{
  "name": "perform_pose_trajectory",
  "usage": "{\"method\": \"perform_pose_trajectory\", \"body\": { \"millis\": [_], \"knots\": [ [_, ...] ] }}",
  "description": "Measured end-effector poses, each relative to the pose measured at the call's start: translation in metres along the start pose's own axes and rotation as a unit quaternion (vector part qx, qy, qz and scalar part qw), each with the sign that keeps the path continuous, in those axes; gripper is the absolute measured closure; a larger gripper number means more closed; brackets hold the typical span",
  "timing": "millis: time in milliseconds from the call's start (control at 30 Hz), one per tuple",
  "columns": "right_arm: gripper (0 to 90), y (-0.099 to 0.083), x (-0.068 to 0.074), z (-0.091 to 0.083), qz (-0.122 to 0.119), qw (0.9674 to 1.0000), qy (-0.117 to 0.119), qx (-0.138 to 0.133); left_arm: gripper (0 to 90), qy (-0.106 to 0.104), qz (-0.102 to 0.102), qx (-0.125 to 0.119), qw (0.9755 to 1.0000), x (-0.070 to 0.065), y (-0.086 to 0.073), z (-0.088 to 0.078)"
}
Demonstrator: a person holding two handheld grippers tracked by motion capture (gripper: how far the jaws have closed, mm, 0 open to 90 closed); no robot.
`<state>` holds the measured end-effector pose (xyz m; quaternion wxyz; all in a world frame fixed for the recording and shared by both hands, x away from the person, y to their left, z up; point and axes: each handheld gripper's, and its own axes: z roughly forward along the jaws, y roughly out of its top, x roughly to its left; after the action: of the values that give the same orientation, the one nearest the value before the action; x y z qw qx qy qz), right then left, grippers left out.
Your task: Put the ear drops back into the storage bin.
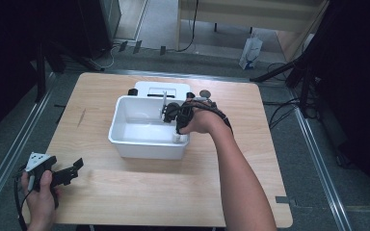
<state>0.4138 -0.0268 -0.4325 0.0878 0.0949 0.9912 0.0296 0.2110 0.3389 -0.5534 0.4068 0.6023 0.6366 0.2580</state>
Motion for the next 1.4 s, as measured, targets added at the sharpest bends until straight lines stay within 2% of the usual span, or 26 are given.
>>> {"method": "perform_pose_trajectory", "body": {
  "millis": [33,100,133,167,200,233,433,500,567,600,633,733,833,933,1033,1267,1400],
  "knots": [
    [66.5,0.0,0.0,-0.001,0.001,1.0,0.001,-0.003,0.4,0.0,0.0,0.0,1.0,0.0,0.0,0.0],
    [53.7,-0.001,0.0,-0.003,0.005,0.9999,-0.006,-0.014,0.4,0.0,0.001,0.0,1.0,0.0,0.0,0.0],
    [53.7,-0.001,0.0,-0.003,0.005,0.9999,-0.006,-0.014,0.4,0.0,0.001,0.0,1.0,0.0,0.0,0.0],
    [43.7,0.0,0.0,-0.008,0.021,0.9996,-0.003,-0.019,0.4,0.0,0.0,0.0,1.0,0.0,0.0,0.0],
    [43.7,0.0,0.0,-0.008,0.021,0.9996,-0.003,-0.019,0.4,0.0,0.0,0.0,1.0,0.0,0.0,0.0],
    [36.8,0.001,-0.001,-0.014,0.038,0.9989,-0.006,-0.027,0.4,0.0,0.001,-0.001,1.0,0.0,0.0,0.0],
    [15.2,-0.001,-0.002,-0.039,0.075,0.9948,-0.037,-0.059,0.4,0.0,0.0,0.0,1.0,0.0,0.0,0.0],
    [12.0,-0.002,-0.002,-0.047,0.083,0.9937,-0.032,-0.068,0.4,0.0,0.0,0.0,1.0,0.0,0.0,0.0],
    [4.7,-0.005,-0.001,-0.054,0.083,0.9933,-0.026,-0.075,0.4,0.0,0.001,0.0,1.0,0.0,0.0,0.0],
    [4.7,-0.005,-0.001,-0.054,0.083,0.9933,-0.026,-0.075,0.4,0.0,0.001,0.0,1.0,0.0,0.0,0.0],
    [0.0,-0.007,0.0,-0.059,0.088,0.9928,-0.021,-0.079,0.4,0.0,0.001,0.001,1.0,0.0,0.0,0.0],
    [0.0,-0.011,0.0,-0.063,0.098,0.9915,-0.029,-0.081,0.4,0.0,0.001,0.001,1.0,0.0,0.0,0.0],
    [0.0,-0.017,0.001,-0.068,0.121,0.9886,-0.041,-0.079,0.4,0.0,0.001,0.001,1.0,0.0,0.0,0.0],
    [0.0,-0.029,0.002,-0.073,0.125,0.9878,-0.049,-0.079,0.4,0.0,0.002,0.002,1.0,0.0,0.0,0.0],
    [0.0,-0.038,0.002,-0.076,0.134,0.9862,-0.052,-0.082,0.4,0.001,0.002,0.002,1.0,0.0,0.0,0.0],
    [0.0,-0.059,0.003,-0.077,0.142,0.985,-0.053,-0.084,0.4,0.001,0.002,0.001,1.0,0.0,0.0,0.0],
    [0.0,-0.077,0.003,-0.074,0.158,0.9823,-0.05,-0.088,0.4,0.001,0.002,0.001,1.0,0.0,0.0,0.0]
  ]
}}
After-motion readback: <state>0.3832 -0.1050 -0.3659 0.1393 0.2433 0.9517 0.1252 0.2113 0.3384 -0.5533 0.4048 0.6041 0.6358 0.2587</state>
